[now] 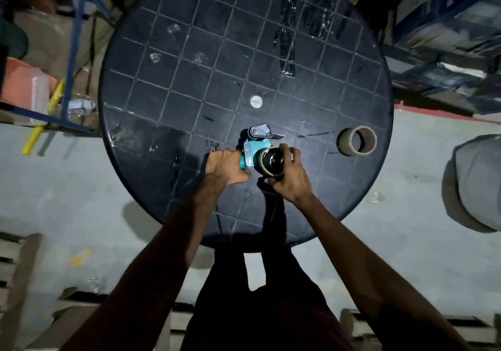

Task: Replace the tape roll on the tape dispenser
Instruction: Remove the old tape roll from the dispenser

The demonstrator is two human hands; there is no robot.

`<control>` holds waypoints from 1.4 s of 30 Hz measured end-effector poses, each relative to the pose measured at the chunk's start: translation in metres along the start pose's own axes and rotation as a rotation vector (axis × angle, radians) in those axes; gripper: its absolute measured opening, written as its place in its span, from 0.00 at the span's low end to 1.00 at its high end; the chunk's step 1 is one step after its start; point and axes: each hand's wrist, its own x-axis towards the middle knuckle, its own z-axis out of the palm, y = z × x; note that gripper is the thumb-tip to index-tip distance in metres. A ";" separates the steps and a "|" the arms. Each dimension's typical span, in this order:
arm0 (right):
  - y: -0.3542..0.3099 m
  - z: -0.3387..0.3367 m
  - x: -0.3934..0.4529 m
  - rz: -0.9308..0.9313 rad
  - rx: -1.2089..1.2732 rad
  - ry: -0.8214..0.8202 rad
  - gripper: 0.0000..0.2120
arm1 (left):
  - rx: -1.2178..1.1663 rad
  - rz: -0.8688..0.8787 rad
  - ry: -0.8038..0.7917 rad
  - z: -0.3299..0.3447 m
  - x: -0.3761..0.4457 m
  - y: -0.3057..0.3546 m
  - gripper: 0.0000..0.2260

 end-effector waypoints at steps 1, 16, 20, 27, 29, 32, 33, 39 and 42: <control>-0.001 0.000 0.000 0.021 -0.027 -0.001 0.50 | 0.015 0.006 -0.003 0.002 -0.001 0.003 0.19; -0.031 -0.005 0.015 0.012 -0.336 -0.153 0.40 | 0.155 -0.012 -0.093 0.004 0.002 0.015 0.11; -0.042 -0.005 0.012 0.108 -0.284 -0.095 0.36 | 0.152 -0.003 -0.084 0.008 0.005 0.016 0.14; -0.040 -0.007 0.016 0.160 -0.175 -0.094 0.37 | 0.167 0.018 -0.073 0.007 0.004 0.017 0.10; -0.041 -0.005 0.014 0.175 -0.160 -0.066 0.37 | 0.179 0.018 -0.063 0.008 0.005 0.017 0.13; -0.042 0.000 0.011 0.165 -0.160 -0.045 0.37 | 0.198 0.024 -0.041 0.011 0.006 0.015 0.15; -0.041 -0.001 0.012 0.157 -0.162 -0.048 0.37 | 0.195 0.031 -0.041 0.011 0.005 0.015 0.16; -0.043 0.004 0.008 0.205 -0.122 0.020 0.32 | 0.180 -0.005 -0.062 0.009 0.005 0.016 0.13; -0.040 0.002 0.010 0.142 -0.174 -0.006 0.33 | 0.190 -0.005 -0.064 0.010 0.004 0.018 0.13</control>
